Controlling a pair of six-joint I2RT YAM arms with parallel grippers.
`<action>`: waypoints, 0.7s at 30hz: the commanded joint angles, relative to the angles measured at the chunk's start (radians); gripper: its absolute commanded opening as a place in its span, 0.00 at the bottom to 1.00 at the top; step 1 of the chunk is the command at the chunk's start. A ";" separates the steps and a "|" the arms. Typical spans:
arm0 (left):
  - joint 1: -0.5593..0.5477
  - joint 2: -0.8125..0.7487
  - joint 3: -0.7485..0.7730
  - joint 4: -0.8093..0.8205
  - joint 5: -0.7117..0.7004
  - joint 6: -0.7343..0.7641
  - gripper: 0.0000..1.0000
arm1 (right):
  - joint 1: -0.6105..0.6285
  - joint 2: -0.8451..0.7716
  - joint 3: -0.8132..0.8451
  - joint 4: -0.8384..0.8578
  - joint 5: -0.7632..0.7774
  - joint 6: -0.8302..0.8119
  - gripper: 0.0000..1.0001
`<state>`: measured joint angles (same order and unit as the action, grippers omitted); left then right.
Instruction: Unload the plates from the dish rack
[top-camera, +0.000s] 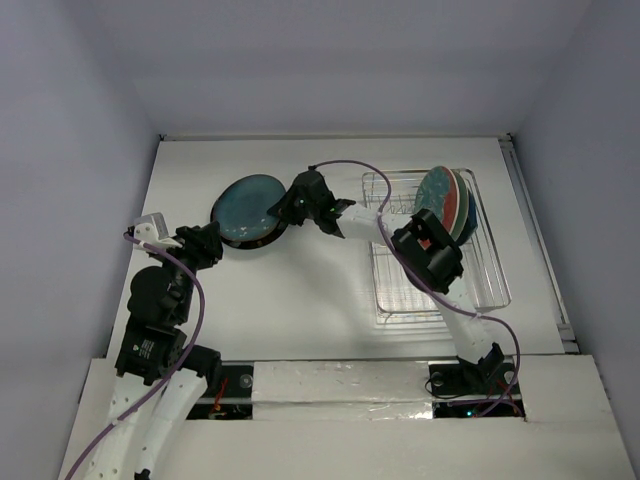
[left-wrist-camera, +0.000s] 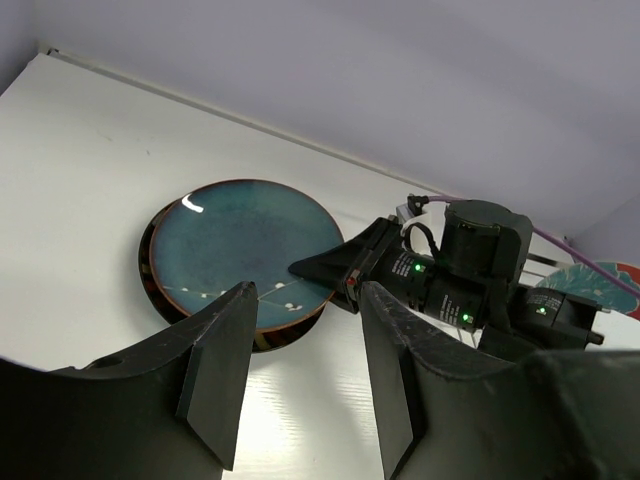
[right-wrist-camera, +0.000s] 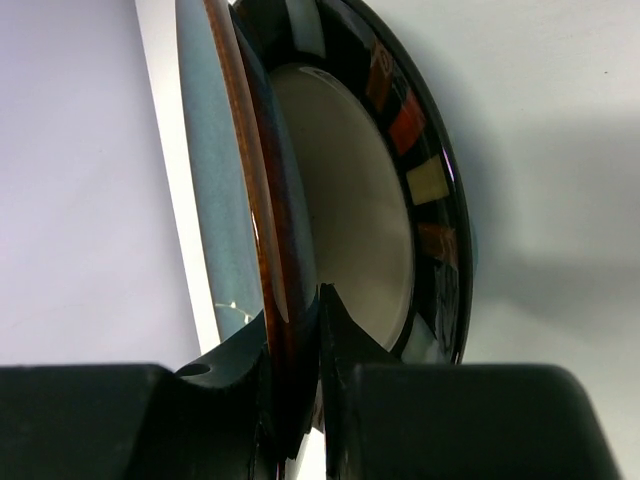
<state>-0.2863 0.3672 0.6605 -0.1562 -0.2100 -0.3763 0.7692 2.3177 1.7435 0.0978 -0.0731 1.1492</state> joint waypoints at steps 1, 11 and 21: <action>-0.002 -0.007 -0.007 0.027 0.003 -0.004 0.43 | 0.013 -0.029 0.074 0.210 -0.022 0.066 0.05; -0.002 -0.010 -0.007 0.029 0.003 -0.004 0.43 | 0.013 -0.018 0.106 0.060 -0.025 -0.023 0.39; -0.002 -0.013 -0.007 0.027 0.003 -0.003 0.43 | 0.022 -0.090 0.062 -0.130 0.031 -0.196 0.76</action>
<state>-0.2863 0.3645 0.6605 -0.1566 -0.2104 -0.3763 0.7784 2.3177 1.7996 -0.0166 -0.0738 1.0355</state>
